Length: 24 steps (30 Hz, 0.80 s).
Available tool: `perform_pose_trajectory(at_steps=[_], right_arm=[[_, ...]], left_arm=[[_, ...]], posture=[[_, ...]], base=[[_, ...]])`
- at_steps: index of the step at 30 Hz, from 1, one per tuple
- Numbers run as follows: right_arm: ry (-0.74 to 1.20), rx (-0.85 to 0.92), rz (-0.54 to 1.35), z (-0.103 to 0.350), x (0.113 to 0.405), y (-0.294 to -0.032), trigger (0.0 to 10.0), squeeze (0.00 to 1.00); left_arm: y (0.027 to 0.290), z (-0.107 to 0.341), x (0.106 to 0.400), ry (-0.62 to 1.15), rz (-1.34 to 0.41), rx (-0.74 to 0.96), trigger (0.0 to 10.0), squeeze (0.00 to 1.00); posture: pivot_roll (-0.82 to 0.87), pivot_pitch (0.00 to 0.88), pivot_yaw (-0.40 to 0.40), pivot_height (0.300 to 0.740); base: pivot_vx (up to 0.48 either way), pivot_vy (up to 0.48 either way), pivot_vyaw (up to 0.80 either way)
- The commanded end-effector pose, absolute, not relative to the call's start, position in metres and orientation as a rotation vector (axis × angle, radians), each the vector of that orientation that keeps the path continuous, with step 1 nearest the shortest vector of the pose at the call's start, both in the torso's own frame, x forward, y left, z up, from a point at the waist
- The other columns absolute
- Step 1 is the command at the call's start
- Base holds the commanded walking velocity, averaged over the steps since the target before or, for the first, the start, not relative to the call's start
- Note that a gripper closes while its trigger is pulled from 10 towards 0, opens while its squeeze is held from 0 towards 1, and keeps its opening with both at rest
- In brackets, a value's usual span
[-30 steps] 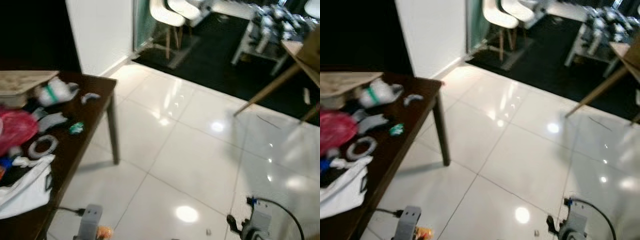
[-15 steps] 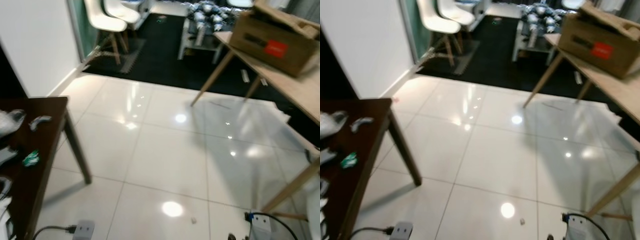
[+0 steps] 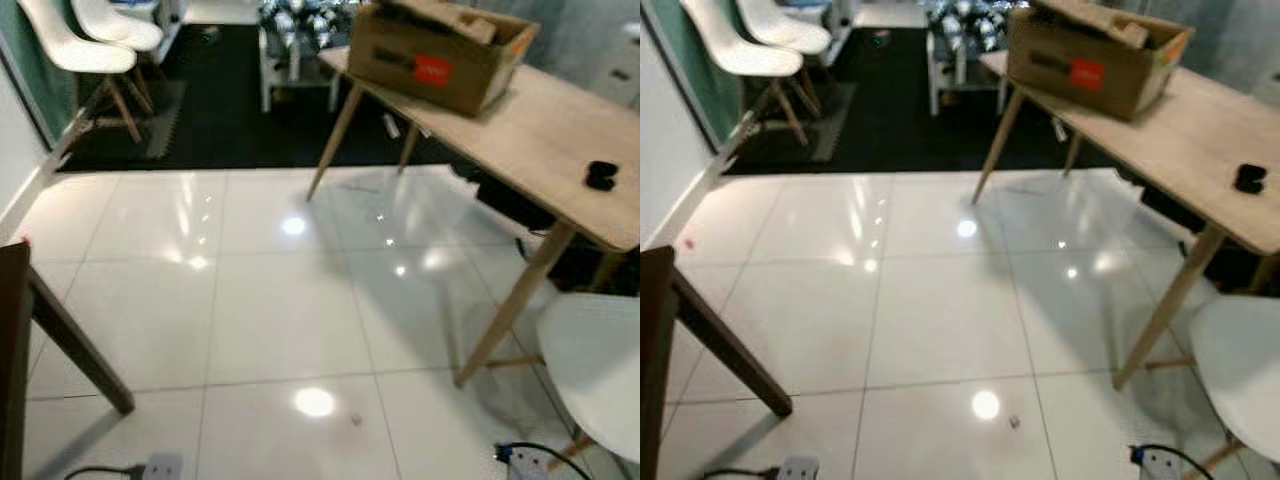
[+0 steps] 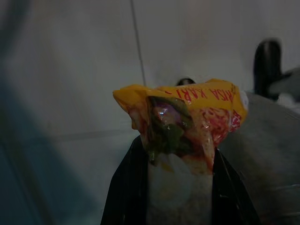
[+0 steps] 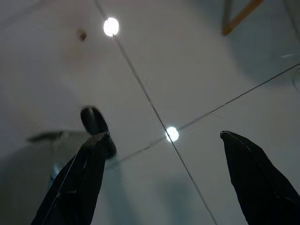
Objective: Picking trash to rubbish bin
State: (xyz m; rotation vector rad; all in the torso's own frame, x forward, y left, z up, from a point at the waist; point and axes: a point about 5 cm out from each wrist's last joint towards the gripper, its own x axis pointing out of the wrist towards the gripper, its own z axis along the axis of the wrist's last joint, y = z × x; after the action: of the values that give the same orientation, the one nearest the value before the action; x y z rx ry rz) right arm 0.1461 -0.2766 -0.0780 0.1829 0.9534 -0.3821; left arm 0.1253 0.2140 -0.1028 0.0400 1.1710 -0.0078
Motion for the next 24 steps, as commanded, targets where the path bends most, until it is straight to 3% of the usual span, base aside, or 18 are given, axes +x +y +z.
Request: perform_pose_trajectory(at_steps=[1,11,20,24], right_arm=[[0.983,0.195,-0.384,-0.083,0.139,-0.272,10.0,0.0],[0.97,0.194,-0.379,-0.081,0.144,-0.27,10.0,0.0],[0.946,0.205,-0.358,-0.08,0.15,-0.267,10.0,0.0],[0.944,0.206,-0.354,-0.08,0.15,-0.267,10.0,0.0]], left_arm=[[0.21,-0.108,0.111,1.226,-0.009,0.03,10.0,0.0],[0.212,-0.107,0.115,1.214,0.002,0.033,10.0,0.0],[0.214,-0.106,0.115,1.211,0.013,0.035,10.0,0.0],[0.213,-0.107,0.115,1.214,0.013,0.029,10.0,0.0]], posture=[[0.01,0.095,-0.026,0.74],[0.01,0.089,-0.021,0.74],[0.01,0.089,-0.023,0.74],[0.01,0.089,-0.024,0.74]], base=[[0.0,0.0,-0.79],[0.0,0.0,-0.79],[0.0,0.0,0.0],[0.316,0.0,0.0]])
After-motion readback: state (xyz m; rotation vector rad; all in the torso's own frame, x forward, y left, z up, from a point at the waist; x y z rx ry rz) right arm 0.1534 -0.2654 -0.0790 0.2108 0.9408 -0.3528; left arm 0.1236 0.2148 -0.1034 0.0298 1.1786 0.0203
